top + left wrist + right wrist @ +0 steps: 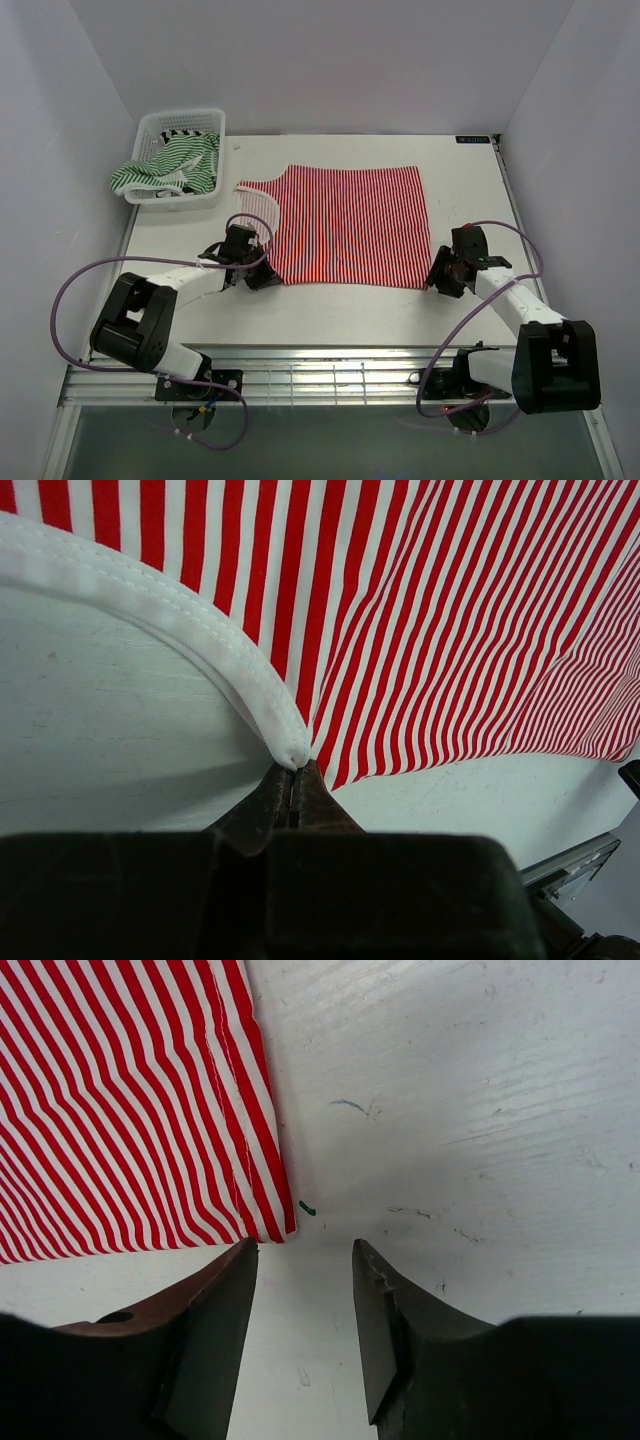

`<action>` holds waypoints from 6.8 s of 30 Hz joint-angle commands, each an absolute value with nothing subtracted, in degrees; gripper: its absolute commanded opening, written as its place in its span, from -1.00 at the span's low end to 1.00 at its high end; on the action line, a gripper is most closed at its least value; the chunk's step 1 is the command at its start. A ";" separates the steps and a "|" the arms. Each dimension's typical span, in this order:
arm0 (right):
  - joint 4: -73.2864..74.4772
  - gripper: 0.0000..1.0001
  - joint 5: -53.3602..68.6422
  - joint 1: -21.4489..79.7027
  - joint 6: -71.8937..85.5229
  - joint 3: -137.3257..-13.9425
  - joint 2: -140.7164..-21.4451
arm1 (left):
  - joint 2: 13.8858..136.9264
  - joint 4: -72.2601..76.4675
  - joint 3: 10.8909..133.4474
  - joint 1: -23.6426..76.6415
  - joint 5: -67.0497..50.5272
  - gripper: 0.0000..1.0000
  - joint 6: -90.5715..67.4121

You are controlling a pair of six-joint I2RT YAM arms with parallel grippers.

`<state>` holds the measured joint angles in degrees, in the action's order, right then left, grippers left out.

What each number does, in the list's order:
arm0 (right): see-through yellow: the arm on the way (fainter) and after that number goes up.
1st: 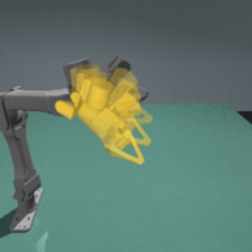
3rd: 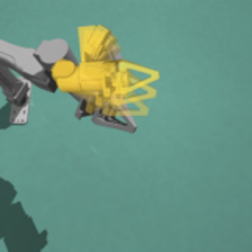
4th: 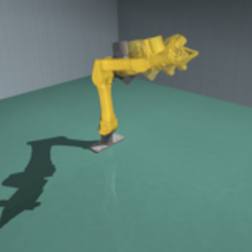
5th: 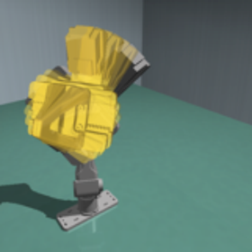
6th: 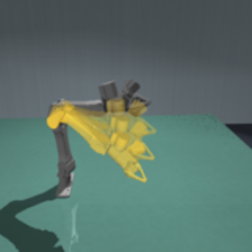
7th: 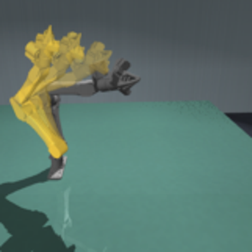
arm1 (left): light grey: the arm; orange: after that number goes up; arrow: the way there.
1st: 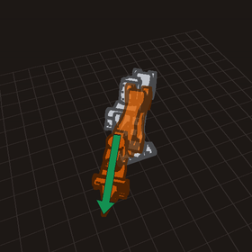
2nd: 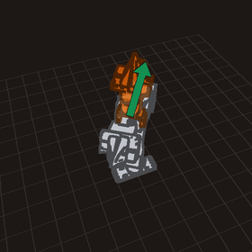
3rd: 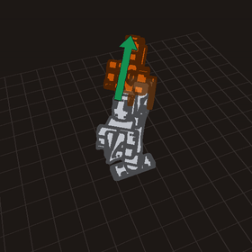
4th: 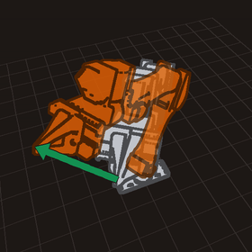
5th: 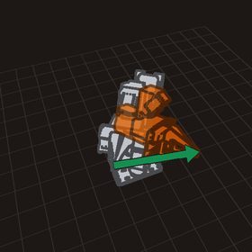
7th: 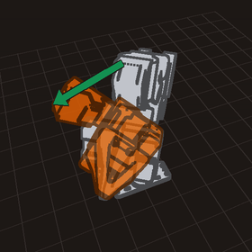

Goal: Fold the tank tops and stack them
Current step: Fold the tank top

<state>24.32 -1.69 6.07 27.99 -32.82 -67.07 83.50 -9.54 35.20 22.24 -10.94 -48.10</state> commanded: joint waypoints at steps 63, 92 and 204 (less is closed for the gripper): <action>40.08 -0.85 11.07 3.52 20.30 -49.29 -70.39 | 83.31 -27.68 53.68 22.15 -8.00 -1.00 -46.41; 36.74 -0.85 10.55 1.32 19.42 -61.96 -88.15 | 105.38 -30.15 73.21 18.02 -10.63 -1.00 -42.45; 23.55 0.80 11.34 5.45 14.50 -71.26 -87.87 | 110.55 -32.25 91.10 20.31 -2.38 0.96 -34.19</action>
<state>22.74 14.83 5.91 15.55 -67.05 -84.01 105.10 -27.05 85.91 21.89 -7.25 -38.06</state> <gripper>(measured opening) 0.900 0.978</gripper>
